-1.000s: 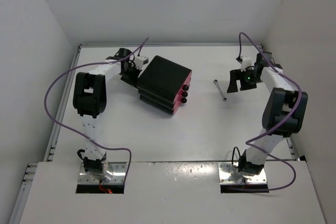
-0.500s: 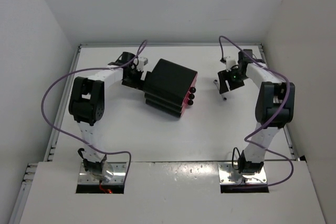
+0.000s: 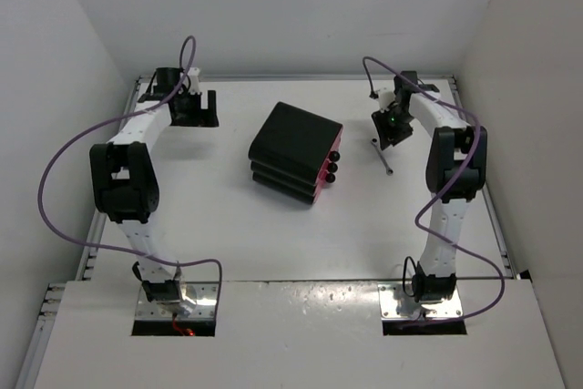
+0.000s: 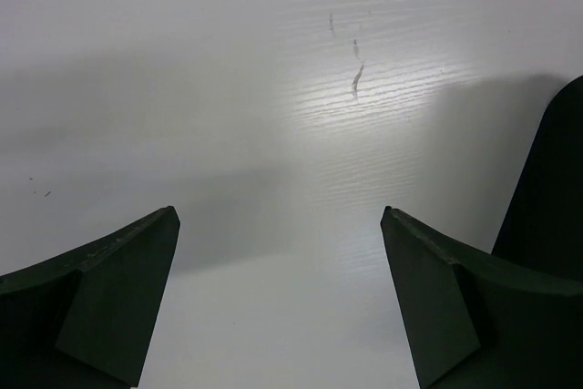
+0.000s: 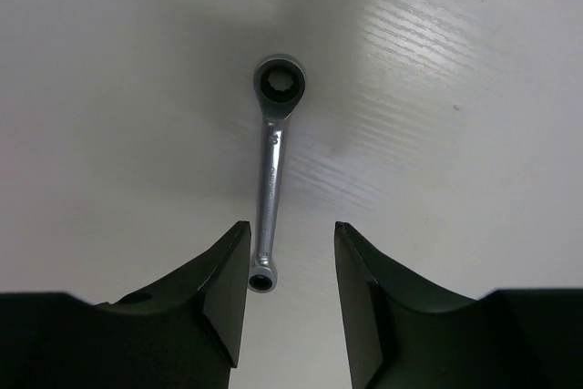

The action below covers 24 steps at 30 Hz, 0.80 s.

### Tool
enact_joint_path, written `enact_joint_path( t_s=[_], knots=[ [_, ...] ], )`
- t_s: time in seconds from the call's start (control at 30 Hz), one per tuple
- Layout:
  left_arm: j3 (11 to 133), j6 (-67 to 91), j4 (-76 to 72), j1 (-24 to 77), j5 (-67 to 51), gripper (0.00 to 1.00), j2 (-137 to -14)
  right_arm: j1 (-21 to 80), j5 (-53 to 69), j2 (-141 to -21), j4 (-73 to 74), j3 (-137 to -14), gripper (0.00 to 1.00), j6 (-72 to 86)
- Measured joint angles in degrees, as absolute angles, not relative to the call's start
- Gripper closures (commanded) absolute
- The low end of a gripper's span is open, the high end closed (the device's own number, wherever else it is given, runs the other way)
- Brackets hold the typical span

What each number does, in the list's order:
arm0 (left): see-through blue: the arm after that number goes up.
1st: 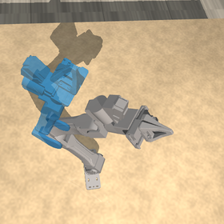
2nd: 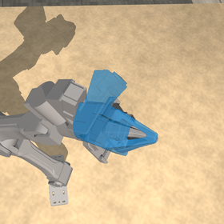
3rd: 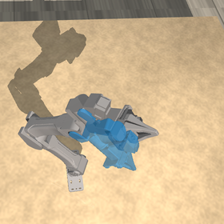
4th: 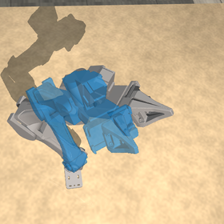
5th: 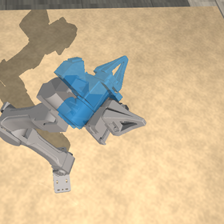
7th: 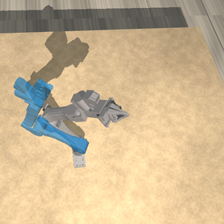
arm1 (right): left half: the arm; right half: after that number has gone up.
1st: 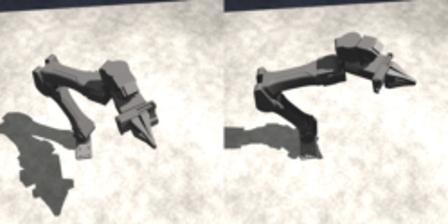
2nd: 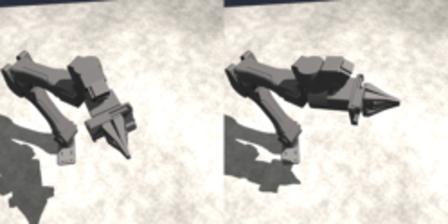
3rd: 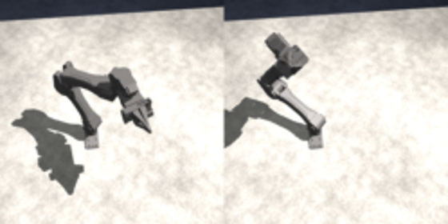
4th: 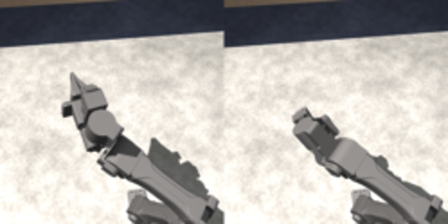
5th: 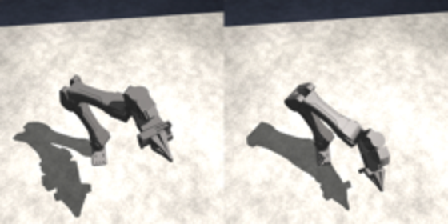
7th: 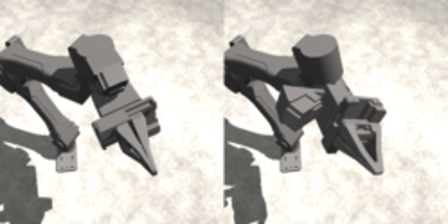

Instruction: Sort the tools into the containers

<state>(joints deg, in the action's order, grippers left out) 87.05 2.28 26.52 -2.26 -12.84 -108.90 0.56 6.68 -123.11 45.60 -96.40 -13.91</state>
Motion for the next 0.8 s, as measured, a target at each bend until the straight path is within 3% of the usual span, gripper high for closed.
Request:
enact_joint_path(
  t_s=[0.8],
  knots=[
    [87.37,3.51,28.12,-10.50,-19.94,0.00,-108.90,2.68,3.36,-130.91,51.88,-100.40,0.58,-11.33]
  ],
)
